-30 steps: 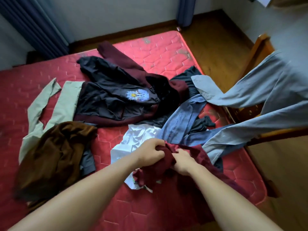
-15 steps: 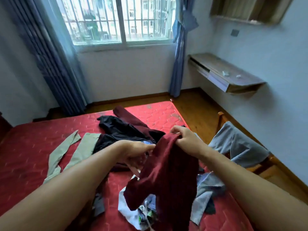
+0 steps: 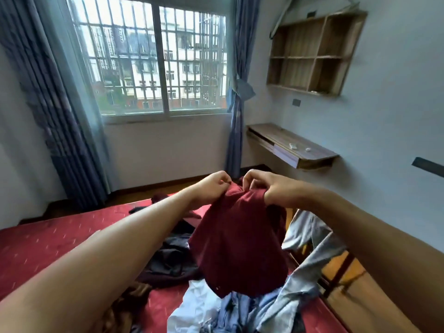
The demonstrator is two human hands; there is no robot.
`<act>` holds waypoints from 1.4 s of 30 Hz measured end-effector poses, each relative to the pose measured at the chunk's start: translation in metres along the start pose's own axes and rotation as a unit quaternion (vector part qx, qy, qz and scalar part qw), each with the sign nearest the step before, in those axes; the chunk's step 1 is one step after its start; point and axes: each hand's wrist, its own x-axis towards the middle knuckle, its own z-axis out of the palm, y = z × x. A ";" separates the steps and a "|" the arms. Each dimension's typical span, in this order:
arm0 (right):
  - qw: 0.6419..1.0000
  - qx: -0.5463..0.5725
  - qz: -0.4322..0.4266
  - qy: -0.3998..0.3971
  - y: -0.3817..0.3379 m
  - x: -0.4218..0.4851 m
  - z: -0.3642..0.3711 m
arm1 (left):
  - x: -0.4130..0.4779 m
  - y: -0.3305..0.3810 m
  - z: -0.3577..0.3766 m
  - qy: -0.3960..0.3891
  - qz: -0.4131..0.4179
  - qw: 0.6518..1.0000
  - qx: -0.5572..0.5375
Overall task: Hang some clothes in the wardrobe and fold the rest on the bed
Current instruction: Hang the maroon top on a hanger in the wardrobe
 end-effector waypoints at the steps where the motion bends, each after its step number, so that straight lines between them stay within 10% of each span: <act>1: 0.999 -0.013 0.024 -0.025 0.003 -0.003 0.002 | 0.001 0.006 -0.005 0.032 0.011 0.999 -0.014; 5: 0.998 0.023 0.053 -0.036 0.011 -0.005 0.014 | -0.006 0.032 -0.025 0.065 0.073 0.994 -0.047; 9: 0.984 0.060 0.011 0.169 0.009 0.011 0.025 | -0.025 0.053 -0.040 0.017 0.113 0.991 -0.065; 16: 0.996 0.070 0.018 0.053 -0.001 0.040 0.077 | -0.059 0.082 -0.079 -0.035 0.129 0.987 -0.090; 24: 0.970 0.133 -0.059 0.197 -0.047 0.052 0.050 | -0.084 0.052 -0.144 -0.037 -0.015 0.983 0.180; 32: 0.937 0.349 -0.026 0.010 -0.076 0.049 0.038 | -0.094 0.030 -0.161 -0.099 -0.100 0.974 0.176; 37: 0.979 0.193 0.042 -0.058 -0.057 0.046 0.049 | -0.096 0.038 -0.165 -0.197 -0.097 0.969 0.112; 42: 0.998 0.062 0.024 0.018 -0.065 0.032 0.051 | -0.083 0.031 -0.147 -0.026 0.052 0.972 0.227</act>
